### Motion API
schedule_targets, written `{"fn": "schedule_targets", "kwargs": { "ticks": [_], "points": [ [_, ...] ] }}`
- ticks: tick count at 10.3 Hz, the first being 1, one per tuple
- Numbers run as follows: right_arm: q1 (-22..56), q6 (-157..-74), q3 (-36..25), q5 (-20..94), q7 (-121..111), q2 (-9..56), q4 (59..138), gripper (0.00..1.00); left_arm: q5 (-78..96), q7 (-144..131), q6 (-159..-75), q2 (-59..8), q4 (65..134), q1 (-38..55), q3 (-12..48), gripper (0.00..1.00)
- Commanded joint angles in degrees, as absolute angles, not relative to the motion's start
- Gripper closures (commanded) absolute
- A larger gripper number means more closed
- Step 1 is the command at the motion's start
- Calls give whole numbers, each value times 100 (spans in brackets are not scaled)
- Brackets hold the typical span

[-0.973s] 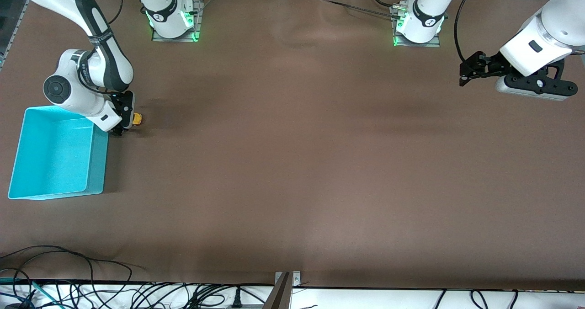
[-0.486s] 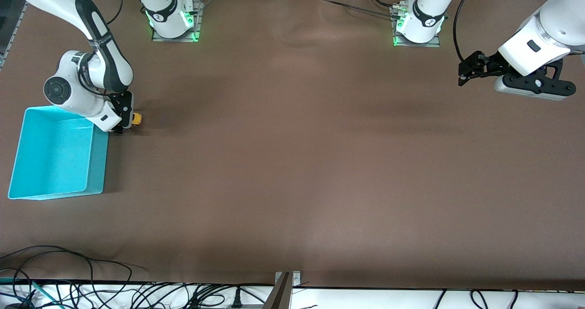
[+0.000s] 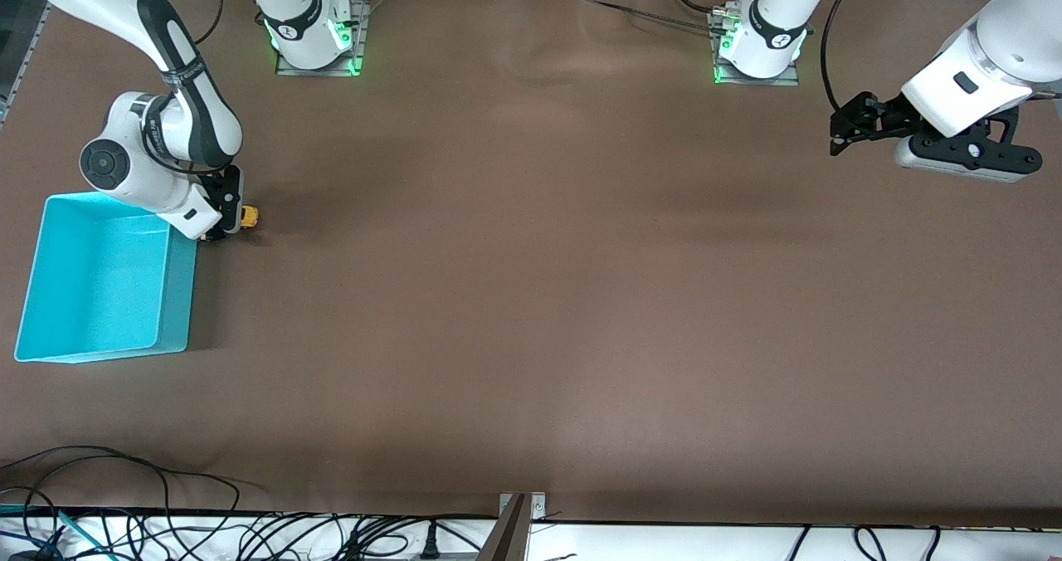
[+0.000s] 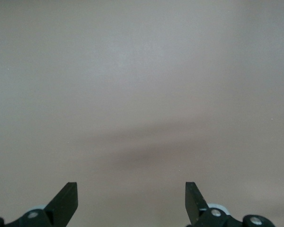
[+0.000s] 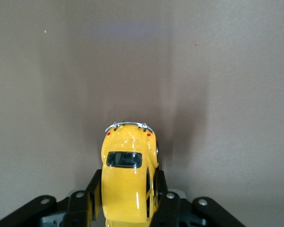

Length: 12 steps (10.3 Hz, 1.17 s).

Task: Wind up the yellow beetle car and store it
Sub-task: 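Lift the car and lower it into the cyan bin with the right gripper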

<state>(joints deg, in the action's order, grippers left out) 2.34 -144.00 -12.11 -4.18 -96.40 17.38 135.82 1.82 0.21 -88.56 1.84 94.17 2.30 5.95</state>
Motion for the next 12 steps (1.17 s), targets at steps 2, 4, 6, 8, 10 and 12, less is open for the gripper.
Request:
{"fn": "schedule_targets", "kwargs": {
  "ticks": [2, 4, 6, 8, 10, 12],
  "points": [
    [220, -13407, -923, -378, -9388, 1477, 12879, 100, 290, 17, -8736, 229, 9343, 281, 554, 0],
    [229, -12511, -756, -369, -9290, 1485, 12071, 100, 290, 0, -8736, 229, 9343, 281, 554, 0],
    [229, -11632, -650, -334, -9290, 1529, 11263, 100, 281, 9, -8736, 229, 9343, 290, 571, 0],
    [194, -11068, -685, -316, -9473, 1573, 10681, 100, 281, 9, -8736, 229, 9343, 290, 571, 0],
    [-51, -10890, -764, -421, -10122, 1573, 10521, 100, 281, 0, -8736, 229, 9343, 290, 571, 0],
    [-411, -10968, -773, -745, -10729, 1696, 10529, 100, 281, -17, -8736, 229, 9343, 290, 658, 0]
  ]
}}
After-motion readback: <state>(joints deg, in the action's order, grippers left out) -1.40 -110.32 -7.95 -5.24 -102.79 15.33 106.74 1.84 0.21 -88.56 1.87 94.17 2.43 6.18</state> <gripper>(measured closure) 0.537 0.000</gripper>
